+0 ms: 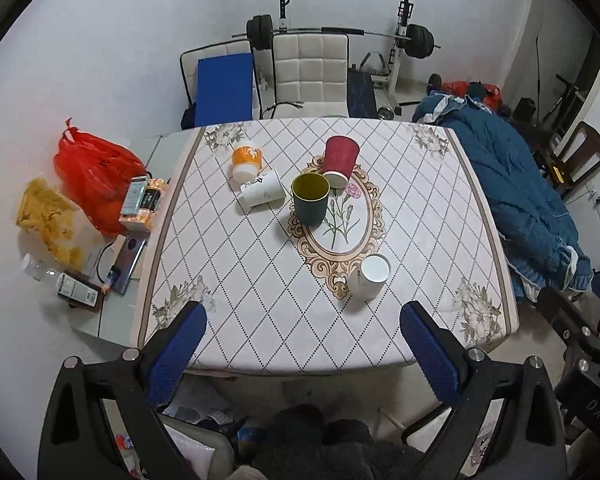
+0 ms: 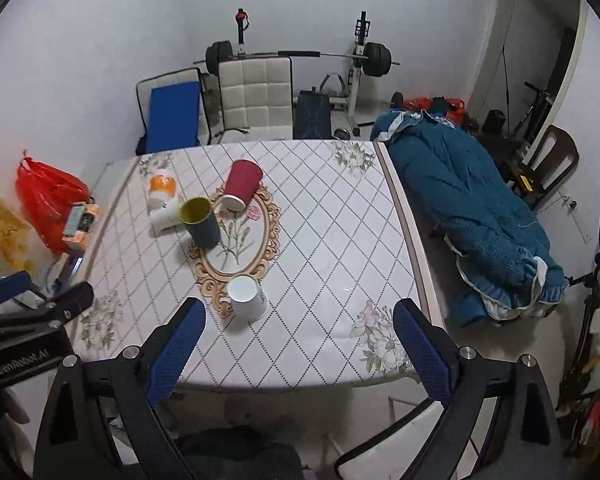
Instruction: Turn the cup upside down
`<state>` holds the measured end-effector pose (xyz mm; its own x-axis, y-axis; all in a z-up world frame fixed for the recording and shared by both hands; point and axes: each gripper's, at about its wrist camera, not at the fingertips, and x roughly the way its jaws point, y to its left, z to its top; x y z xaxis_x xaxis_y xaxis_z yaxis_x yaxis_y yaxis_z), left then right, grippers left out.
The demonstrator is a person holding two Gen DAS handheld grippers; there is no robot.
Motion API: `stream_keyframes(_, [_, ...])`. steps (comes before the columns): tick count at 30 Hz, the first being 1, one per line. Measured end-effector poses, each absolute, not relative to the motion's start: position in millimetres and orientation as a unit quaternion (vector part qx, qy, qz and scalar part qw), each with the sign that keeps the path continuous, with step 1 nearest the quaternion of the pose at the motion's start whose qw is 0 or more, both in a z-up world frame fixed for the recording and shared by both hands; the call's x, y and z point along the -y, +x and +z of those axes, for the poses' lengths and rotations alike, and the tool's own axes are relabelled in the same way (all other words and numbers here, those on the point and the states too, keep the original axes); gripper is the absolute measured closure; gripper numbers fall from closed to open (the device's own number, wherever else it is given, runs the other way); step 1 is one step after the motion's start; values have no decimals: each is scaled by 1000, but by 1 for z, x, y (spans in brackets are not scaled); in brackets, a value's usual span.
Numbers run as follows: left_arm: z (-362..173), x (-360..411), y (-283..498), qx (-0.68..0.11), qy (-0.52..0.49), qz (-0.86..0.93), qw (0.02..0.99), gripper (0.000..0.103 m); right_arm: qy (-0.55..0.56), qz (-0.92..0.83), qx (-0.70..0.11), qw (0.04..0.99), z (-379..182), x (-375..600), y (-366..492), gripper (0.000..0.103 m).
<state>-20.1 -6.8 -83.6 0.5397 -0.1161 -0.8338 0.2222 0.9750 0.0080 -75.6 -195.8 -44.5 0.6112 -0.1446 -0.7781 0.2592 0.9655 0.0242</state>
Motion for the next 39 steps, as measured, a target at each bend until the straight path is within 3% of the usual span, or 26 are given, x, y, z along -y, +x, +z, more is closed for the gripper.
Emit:
stream_keyframes(21, [-32, -7, -80, -421, 40, -75, 903, 4, 53, -99, -375, 920, 27, 188, -157, 6])
stream_keyframes(39, [-29, -4, -83, -421, 43, -74, 903, 4, 63, -86, -380, 919, 34, 198, -147, 6])
